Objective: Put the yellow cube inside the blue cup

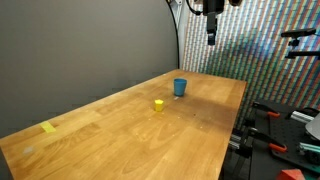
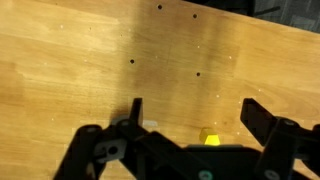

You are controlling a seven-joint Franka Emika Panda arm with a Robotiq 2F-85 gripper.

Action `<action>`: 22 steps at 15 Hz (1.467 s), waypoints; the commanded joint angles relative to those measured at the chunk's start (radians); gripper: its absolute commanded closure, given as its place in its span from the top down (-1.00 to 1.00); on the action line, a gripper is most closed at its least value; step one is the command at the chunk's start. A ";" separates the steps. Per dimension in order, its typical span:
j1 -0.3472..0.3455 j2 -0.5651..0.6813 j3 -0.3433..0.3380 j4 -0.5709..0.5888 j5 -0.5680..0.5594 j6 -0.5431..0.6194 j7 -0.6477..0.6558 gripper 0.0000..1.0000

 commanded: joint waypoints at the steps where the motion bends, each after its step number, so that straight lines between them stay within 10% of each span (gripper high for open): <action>1: 0.007 0.228 0.045 0.165 0.009 0.050 0.058 1.00; 11: 0.055 0.742 0.123 0.586 -0.020 0.057 0.173 1.00; 22: 0.133 1.002 0.125 0.826 -0.008 0.031 0.329 1.00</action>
